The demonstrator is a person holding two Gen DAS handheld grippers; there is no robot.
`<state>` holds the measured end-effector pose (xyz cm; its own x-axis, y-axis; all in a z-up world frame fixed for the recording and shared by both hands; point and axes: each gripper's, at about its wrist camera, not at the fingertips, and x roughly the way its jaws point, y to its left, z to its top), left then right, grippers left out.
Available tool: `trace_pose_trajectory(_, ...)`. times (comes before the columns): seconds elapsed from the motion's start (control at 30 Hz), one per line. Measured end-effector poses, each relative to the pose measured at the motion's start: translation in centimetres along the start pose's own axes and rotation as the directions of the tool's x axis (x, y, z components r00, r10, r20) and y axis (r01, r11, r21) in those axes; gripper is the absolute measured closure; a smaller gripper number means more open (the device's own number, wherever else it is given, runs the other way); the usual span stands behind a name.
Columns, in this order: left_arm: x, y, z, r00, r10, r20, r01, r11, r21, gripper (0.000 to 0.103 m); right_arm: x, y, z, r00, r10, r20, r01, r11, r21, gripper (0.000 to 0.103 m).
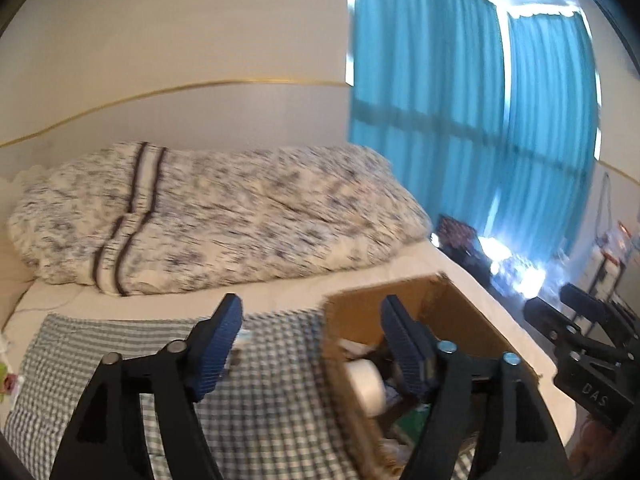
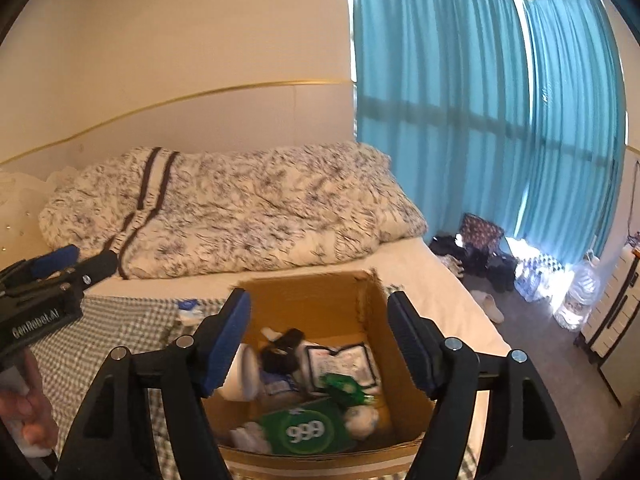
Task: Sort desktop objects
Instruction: 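Move both grippers back toward the tissue pack and bead bracelet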
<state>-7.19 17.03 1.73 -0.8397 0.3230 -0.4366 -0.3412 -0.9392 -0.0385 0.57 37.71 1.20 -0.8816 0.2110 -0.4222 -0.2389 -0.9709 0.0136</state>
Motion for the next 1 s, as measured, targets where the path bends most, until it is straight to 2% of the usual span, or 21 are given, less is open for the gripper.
trace_pose_trajectory(0.2, -3.2, 5.9, 0.6, 0.995, 0.084, 0.048, -0.081, 0.995, -0.065, 0.007, -0.8, 4.7, 0.4, 0.998, 0.066, 0.015, -0.066, 0.997, -0.040, 0.031)
trace_pose_trajectory(0.43, -5.2, 10.2, 0.6, 0.987, 0.139, 0.076, -0.131, 0.986, -0.101, 0.000, -1.0, 9.2, 1.0, 0.991, 0.128, 0.030, -0.126, 0.990, -0.069, 0.023)
trace_pose_trajectory(0.53, -5.6, 11.4, 0.4, 0.984, 0.159, 0.082, -0.150, 0.983, -0.105, 0.000, -0.9, 10.8, 1.2, 0.989, 0.144, 0.032, -0.141, 0.986, -0.089, 0.017)
trace_pose_trajectory(1.0, -3.1, 15.7, -1.6, 0.981, 0.191, 0.021, -0.187, 0.975, -0.118, 0.000, 2.4, 14.9, 0.7, 0.980, 0.201, -0.015, -0.201, 0.971, -0.131, 0.007)
